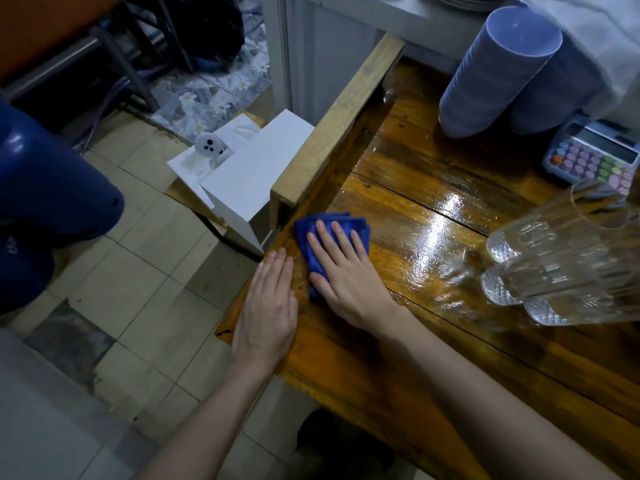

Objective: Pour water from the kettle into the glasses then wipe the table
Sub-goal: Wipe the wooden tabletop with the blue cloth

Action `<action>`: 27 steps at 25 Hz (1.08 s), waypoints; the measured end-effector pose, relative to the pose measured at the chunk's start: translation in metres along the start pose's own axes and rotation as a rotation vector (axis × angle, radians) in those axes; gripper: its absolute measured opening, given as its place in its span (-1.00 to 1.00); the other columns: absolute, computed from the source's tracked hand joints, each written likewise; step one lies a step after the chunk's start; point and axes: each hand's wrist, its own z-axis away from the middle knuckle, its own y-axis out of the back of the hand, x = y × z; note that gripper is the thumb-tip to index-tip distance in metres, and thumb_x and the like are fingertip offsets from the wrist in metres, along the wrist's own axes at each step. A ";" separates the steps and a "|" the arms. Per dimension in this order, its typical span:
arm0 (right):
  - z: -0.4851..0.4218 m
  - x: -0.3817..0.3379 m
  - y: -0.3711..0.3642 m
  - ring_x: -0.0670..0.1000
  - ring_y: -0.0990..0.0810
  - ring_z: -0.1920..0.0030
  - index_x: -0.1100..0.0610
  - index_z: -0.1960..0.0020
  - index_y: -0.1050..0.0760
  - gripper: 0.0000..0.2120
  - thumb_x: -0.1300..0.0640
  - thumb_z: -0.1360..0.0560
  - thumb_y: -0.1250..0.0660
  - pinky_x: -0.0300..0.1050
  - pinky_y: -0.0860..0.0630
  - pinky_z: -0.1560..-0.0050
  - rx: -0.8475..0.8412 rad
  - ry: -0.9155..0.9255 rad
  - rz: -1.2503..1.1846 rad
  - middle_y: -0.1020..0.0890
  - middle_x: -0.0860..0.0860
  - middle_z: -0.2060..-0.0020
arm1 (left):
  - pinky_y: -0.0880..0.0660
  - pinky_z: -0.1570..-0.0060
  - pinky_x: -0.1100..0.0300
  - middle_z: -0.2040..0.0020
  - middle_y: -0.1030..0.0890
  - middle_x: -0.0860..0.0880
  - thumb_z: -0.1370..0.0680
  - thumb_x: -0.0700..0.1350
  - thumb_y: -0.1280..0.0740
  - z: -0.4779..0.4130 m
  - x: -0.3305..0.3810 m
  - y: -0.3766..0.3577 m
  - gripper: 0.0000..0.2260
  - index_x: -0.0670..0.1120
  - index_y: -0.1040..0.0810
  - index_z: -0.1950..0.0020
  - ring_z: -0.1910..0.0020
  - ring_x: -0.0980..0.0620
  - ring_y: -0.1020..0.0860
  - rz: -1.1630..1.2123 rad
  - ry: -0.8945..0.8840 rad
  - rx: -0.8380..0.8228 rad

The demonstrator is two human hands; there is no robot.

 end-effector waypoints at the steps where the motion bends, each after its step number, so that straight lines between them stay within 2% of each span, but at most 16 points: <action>1: 0.016 0.004 0.001 0.05 0.24 -0.57 0.07 -0.60 0.11 -0.39 -0.14 -0.62 0.15 0.06 0.27 -0.54 -0.021 0.036 -0.012 0.11 0.03 -0.59 | 0.00 -0.51 0.14 -0.53 -0.24 -0.11 -0.62 -0.09 0.03 0.000 0.000 0.000 -0.53 -0.17 -0.23 -0.52 -0.53 0.00 -0.16 -0.001 0.003 0.000; 4: 0.068 0.025 0.004 -0.02 0.30 -0.56 0.02 -0.59 0.18 -0.40 -0.16 -0.62 0.16 0.02 0.31 -0.53 -0.069 0.038 -0.007 0.19 -0.03 -0.58 | -0.01 -0.50 0.14 -0.52 -0.25 -0.11 -0.63 -0.09 0.02 0.000 0.000 0.000 -0.55 -0.16 -0.23 -0.52 -0.53 0.00 -0.16 -0.003 0.007 0.003; 7: 0.090 0.054 0.008 -0.02 0.27 -0.57 0.02 -0.59 0.18 -0.40 -0.18 -0.61 0.20 0.02 0.29 -0.54 -0.048 -0.076 -0.008 0.18 -0.02 -0.58 | 0.03 -0.51 0.17 -0.51 -0.28 -0.13 -0.63 -0.10 0.02 -0.001 0.000 -0.001 -0.55 -0.19 -0.25 -0.50 -0.51 -0.02 -0.20 0.018 0.008 0.009; 10: 0.055 0.072 0.013 -0.03 0.31 -0.56 0.01 -0.58 0.18 -0.38 -0.20 -0.58 0.22 0.00 0.31 -0.54 0.029 -0.293 -0.074 0.20 -0.01 -0.58 | 0.03 -0.51 0.15 -0.51 -0.27 -0.13 -0.63 -0.10 0.01 0.000 0.000 0.000 -0.55 -0.18 -0.24 -0.51 -0.52 -0.02 -0.18 0.013 0.004 0.010; 13: -0.010 0.082 0.018 0.05 0.24 -0.57 0.06 -0.59 0.14 -0.35 -0.17 -0.57 0.18 0.06 0.29 -0.54 0.096 -0.428 -0.118 0.14 0.02 -0.59 | -0.02 -0.51 0.10 -0.52 -0.26 -0.12 -0.63 -0.10 -0.01 0.001 -0.002 -0.003 -0.55 -0.17 -0.23 -0.51 -0.53 -0.01 -0.17 0.020 0.009 0.011; 15: -0.051 0.082 0.022 0.09 0.20 -0.58 0.09 -0.60 0.12 -0.34 -0.16 -0.57 0.17 0.11 0.26 -0.53 0.087 -0.398 -0.106 0.12 0.05 -0.60 | -0.02 -0.51 0.10 -0.52 -0.26 -0.12 -0.63 -0.11 -0.02 0.000 -0.002 -0.003 -0.56 -0.17 -0.25 -0.51 -0.53 -0.01 -0.17 0.027 0.011 0.016; 19: -0.084 0.055 0.019 0.10 0.20 -0.57 0.10 -0.60 0.10 -0.36 -0.15 -0.59 0.15 0.12 0.26 -0.54 0.064 -0.217 -0.048 0.09 0.07 -0.60 | -0.04 -0.50 0.08 -0.53 -0.25 -0.12 -0.63 -0.10 -0.01 0.001 -0.001 -0.003 -0.55 -0.17 -0.23 -0.52 -0.53 -0.01 -0.17 -0.012 0.008 0.003; 23: -0.052 0.019 0.007 0.07 0.22 -0.57 0.09 -0.60 0.09 -0.38 -0.13 -0.60 0.14 0.09 0.26 -0.55 0.066 -0.143 -0.059 0.08 0.04 -0.59 | -0.04 -0.50 0.07 -0.55 -0.19 -0.11 -0.64 -0.09 0.02 0.001 -0.002 -0.004 -0.54 -0.16 -0.17 -0.54 -0.54 -0.01 -0.12 -0.071 0.003 -0.021; 27: 0.019 0.014 0.000 0.01 0.24 -0.57 0.07 -0.59 0.11 -0.40 -0.11 -0.61 0.15 0.04 0.25 -0.54 0.074 -0.138 -0.105 0.11 0.00 -0.59 | -0.07 -0.49 0.07 -0.54 -0.23 -0.12 -0.63 -0.09 0.01 0.000 0.000 -0.003 -0.54 -0.16 -0.20 -0.53 -0.53 -0.02 -0.15 -0.069 0.004 -0.020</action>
